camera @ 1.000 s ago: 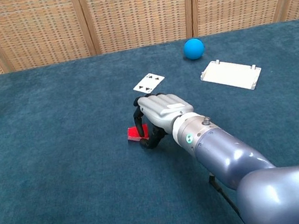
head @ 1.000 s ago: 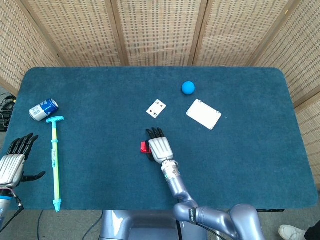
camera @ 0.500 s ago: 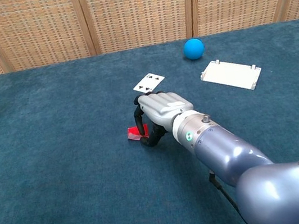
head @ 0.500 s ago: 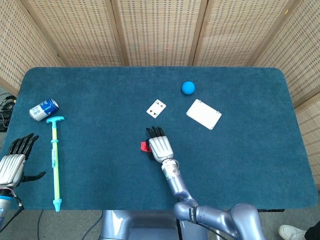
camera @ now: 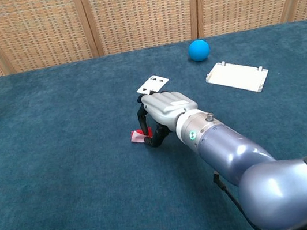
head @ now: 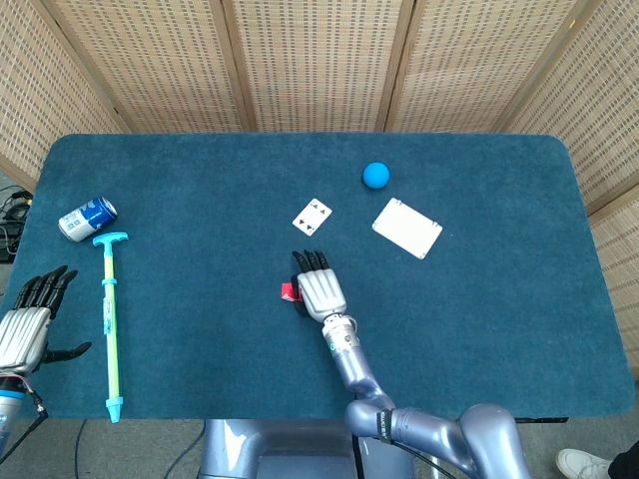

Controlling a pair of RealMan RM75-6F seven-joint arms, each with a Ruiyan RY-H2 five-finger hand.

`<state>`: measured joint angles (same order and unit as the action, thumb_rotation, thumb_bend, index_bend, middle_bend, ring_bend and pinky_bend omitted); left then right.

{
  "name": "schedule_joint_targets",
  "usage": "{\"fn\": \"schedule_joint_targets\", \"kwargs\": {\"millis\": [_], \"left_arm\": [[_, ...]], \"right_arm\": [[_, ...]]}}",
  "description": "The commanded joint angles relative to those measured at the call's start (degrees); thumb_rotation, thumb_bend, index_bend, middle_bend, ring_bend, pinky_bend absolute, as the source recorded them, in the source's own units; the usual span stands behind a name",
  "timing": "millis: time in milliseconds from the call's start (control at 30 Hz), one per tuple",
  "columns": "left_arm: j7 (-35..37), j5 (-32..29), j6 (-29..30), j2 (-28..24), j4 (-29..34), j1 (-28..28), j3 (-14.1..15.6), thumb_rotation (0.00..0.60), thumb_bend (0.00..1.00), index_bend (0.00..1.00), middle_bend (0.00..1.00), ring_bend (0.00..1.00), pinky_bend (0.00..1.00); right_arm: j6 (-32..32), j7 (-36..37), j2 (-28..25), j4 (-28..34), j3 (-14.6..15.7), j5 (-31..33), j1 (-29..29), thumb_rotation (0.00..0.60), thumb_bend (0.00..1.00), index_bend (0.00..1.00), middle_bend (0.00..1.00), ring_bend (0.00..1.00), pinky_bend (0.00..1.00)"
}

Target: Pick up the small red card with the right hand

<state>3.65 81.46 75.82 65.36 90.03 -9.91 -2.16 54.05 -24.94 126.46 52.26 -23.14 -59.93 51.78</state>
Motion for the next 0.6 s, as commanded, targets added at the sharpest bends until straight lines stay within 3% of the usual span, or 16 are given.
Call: {"fn": "schedule_joint_targets", "kwargs": {"millis": [33, 600], "left_arm": [[-0.07, -0.04, -0.02, 0.02, -0.01, -0.02, -0.01, 0.6, 0.06, 0.0, 0.0, 0.0, 0.0], [0.16, -0.46, -0.16, 0.0, -0.19, -0.03, -0.15, 0.6, 0.06, 0.0, 0.0, 0.0, 0.0]], "right_arm": [[0.06, -0.09, -0.24, 0.15, -0.36, 0.12, 0.22, 0.6, 0.59, 0.62, 0.13, 0.0, 0.0], [0.53, -1.51, -2.45, 0.76, -3.13, 1.19, 2.64, 0.6, 0.59, 0.62, 0.13, 0.0, 0.0]]}}
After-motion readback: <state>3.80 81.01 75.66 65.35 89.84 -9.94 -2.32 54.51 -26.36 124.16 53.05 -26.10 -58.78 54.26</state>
